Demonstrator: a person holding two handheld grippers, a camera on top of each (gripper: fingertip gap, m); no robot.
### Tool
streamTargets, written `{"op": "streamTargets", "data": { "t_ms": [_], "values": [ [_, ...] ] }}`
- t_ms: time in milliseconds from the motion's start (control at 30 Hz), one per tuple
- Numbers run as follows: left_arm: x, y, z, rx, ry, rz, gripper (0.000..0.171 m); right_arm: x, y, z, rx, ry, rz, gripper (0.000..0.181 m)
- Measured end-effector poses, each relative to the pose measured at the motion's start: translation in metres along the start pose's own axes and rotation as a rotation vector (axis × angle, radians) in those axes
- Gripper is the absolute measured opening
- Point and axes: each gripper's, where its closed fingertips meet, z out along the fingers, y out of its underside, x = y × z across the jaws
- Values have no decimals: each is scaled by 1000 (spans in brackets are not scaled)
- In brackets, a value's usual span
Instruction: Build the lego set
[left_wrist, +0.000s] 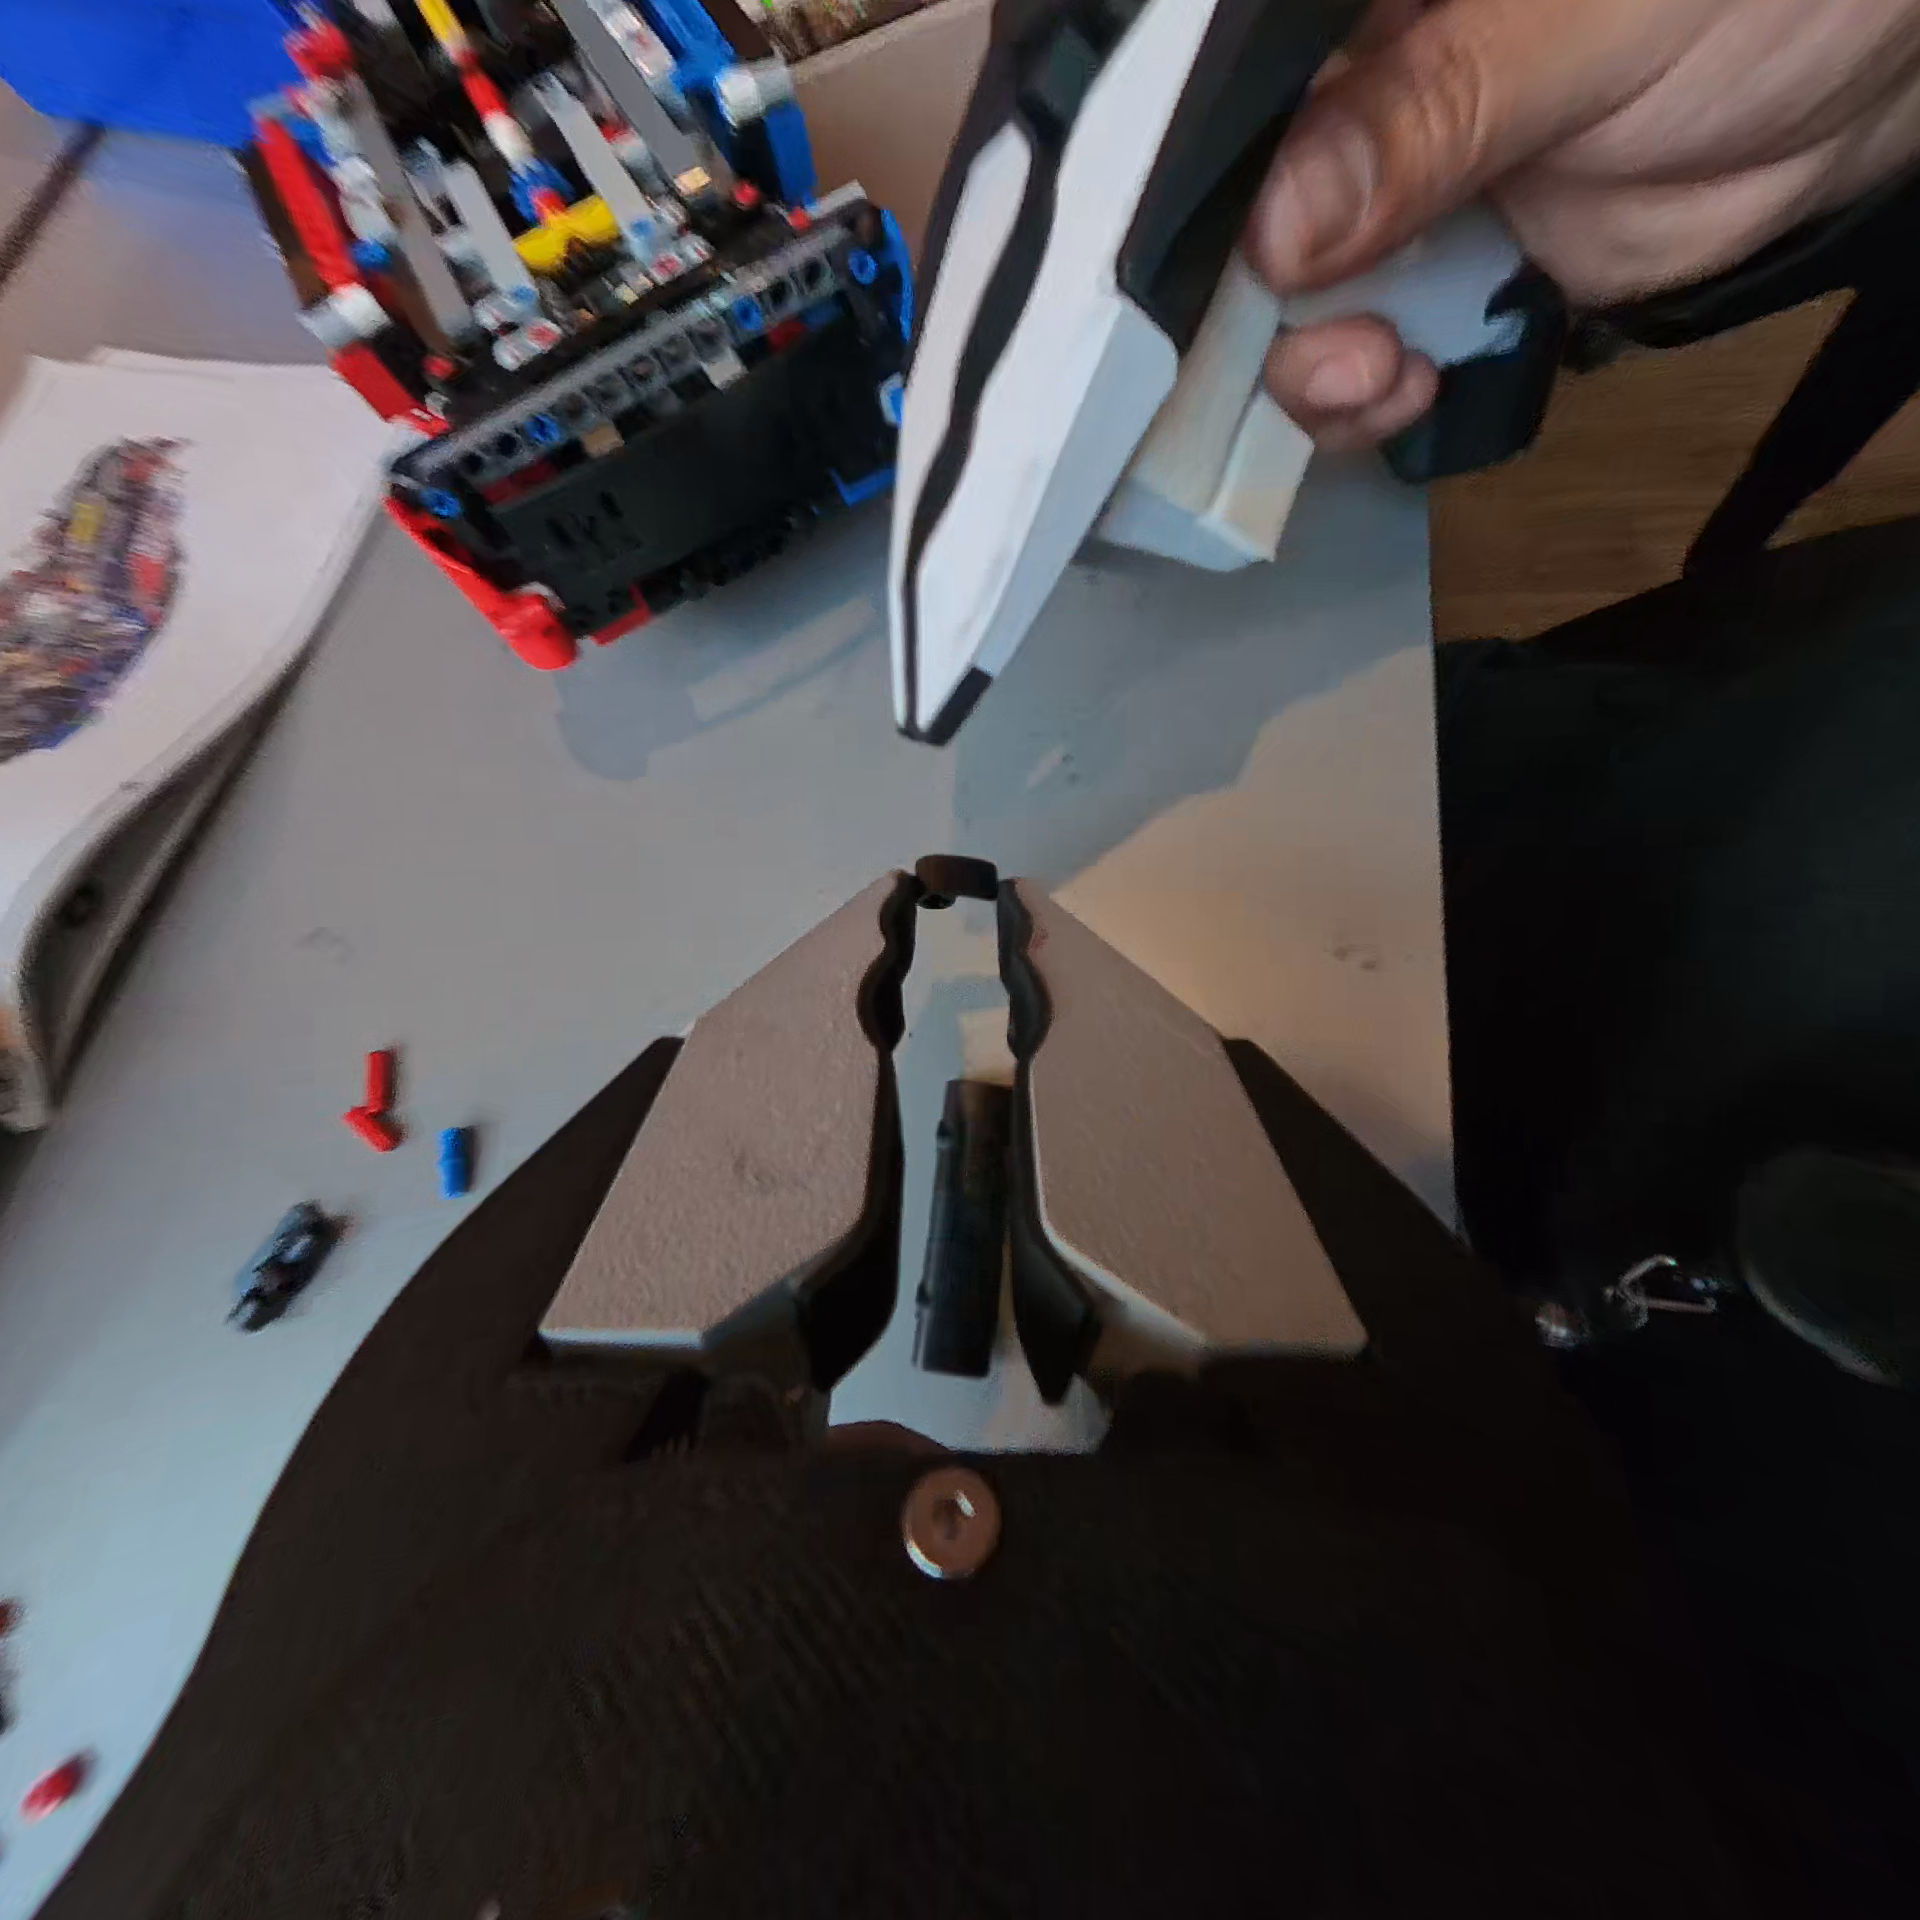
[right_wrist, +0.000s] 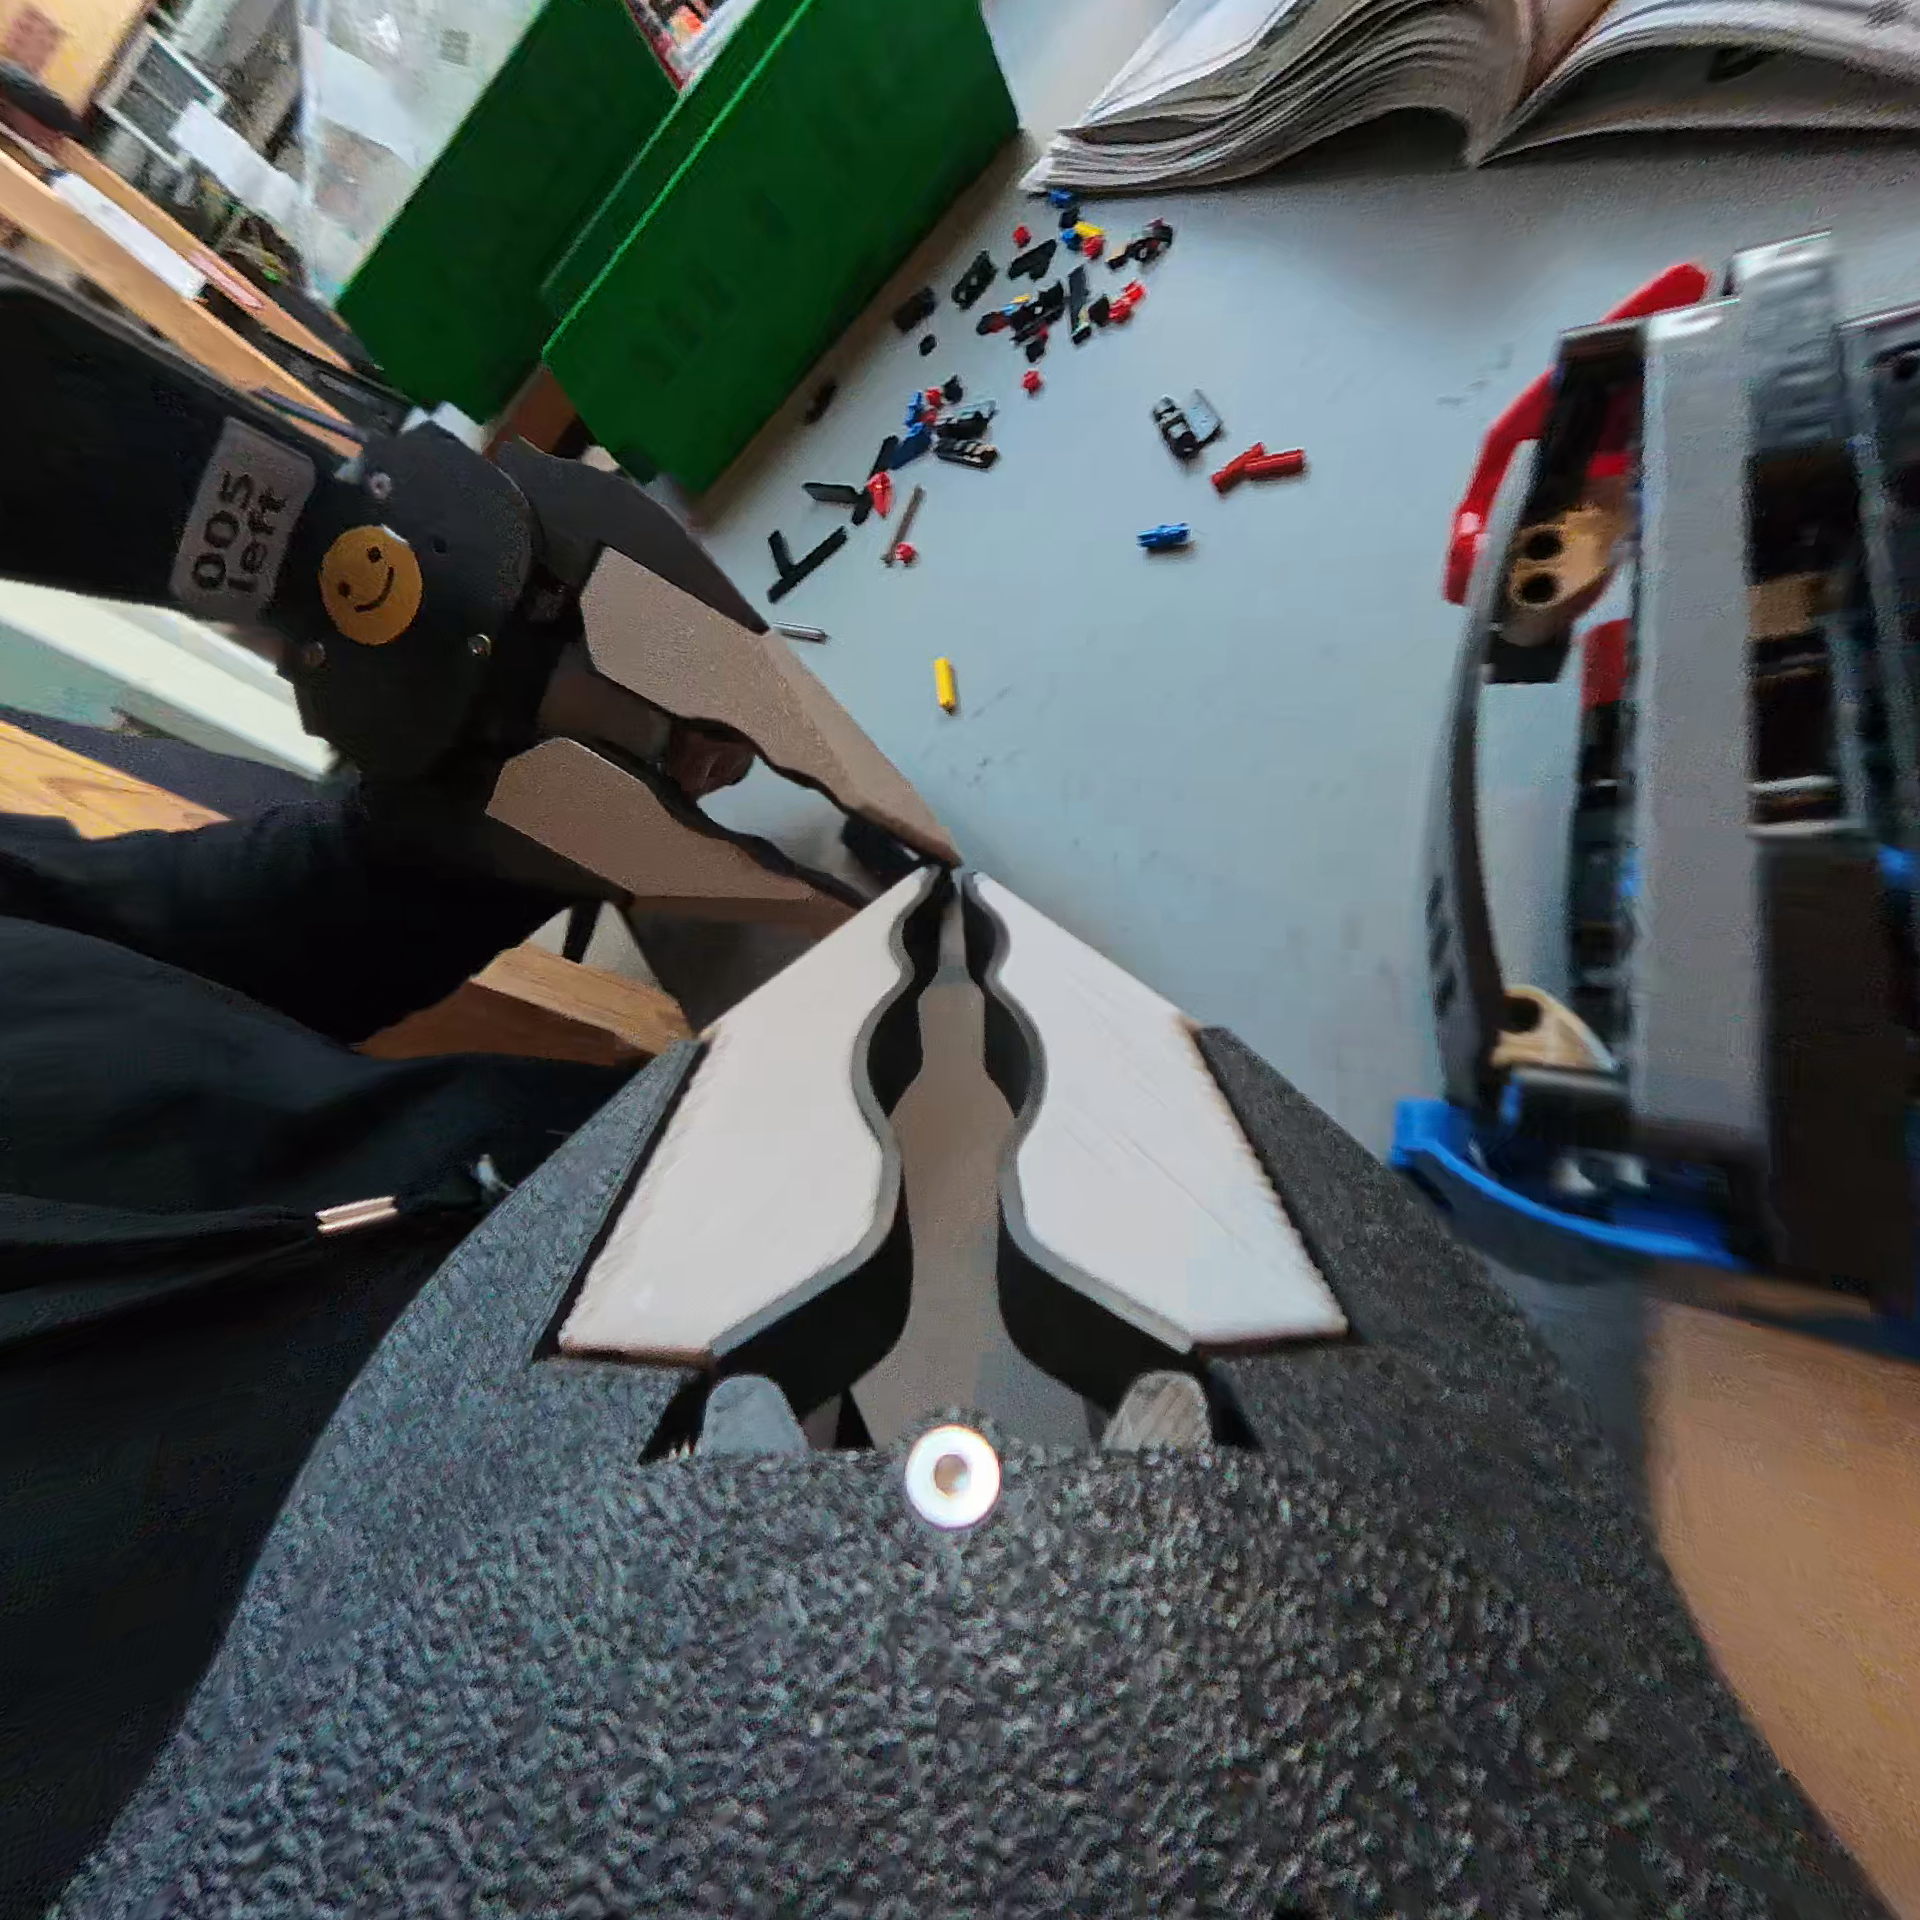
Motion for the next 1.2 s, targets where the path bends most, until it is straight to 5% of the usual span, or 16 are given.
{"op": "streamTargets", "data": {
  "t_ms": [167,567,1033,1200],
  "values": [
    [10,19,27,-182,76,70,13,18,16,-14,-81,122,-124,5],
    [23,15,31,-201,213,-11,21,22,39,8,-256,159,-290,8],
    [11,21,7,-202,202,19,35,17,40,16,-309,155,-431,10],
    [-2,48,-24,-289,174,-21,31,14,37,16,-318,128,-518,17]
  ]
}}
